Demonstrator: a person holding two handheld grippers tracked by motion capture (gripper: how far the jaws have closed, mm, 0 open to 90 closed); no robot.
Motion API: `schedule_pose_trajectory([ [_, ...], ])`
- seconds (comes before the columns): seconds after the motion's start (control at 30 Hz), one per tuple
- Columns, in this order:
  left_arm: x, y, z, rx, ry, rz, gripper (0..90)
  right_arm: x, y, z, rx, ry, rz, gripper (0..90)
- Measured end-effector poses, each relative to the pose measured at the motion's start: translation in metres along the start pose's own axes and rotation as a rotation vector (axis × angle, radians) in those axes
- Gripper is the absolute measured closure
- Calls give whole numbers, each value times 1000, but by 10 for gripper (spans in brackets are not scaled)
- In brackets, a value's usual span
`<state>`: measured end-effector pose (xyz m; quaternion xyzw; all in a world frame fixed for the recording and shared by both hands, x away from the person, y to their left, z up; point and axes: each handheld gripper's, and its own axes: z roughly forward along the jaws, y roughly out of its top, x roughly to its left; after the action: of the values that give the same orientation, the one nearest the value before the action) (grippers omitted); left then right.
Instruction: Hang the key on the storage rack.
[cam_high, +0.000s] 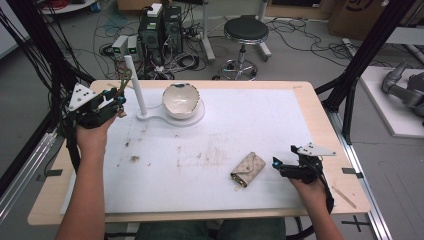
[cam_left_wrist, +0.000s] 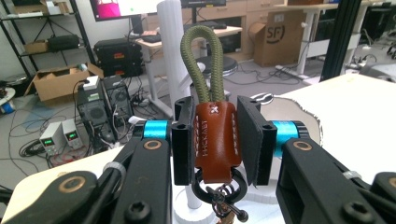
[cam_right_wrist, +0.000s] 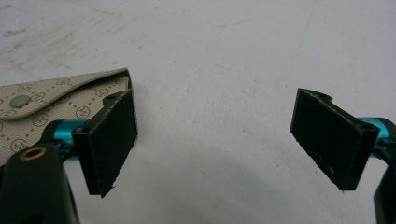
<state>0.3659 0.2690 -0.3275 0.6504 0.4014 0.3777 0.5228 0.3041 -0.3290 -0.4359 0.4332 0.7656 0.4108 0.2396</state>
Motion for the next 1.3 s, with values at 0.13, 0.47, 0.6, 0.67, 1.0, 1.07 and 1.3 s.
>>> schedule_pose_trajectory([
  [0.13, 0, -2, 3, 14, 8, 9, 681, -1, -1, -1, -1, -4, 2, 150],
  [0.47, 4, -12, 10, 49, 17, 7, 681, -1, -2, -1, 4, -3, 0, 150],
  [0.6, 6, -14, 12, 58, 21, -2, 668, -1, -2, -1, 4, -5, -1, 150],
  [0.67, 6, -15, 13, 59, 25, -7, 612, 0, -2, -1, 7, -2, 0, 150],
  [1.0, 2, -23, 19, 117, -7, -37, 339, -1, -2, -2, 3, -3, 1, 150],
  [1.07, 2, -24, 18, 121, -12, -44, 306, -1, -2, -2, 1, -3, 0, 150],
  [1.3, 4, -32, 10, 117, -36, -62, 274, -2, 0, -1, -4, -1, -3, 150],
])
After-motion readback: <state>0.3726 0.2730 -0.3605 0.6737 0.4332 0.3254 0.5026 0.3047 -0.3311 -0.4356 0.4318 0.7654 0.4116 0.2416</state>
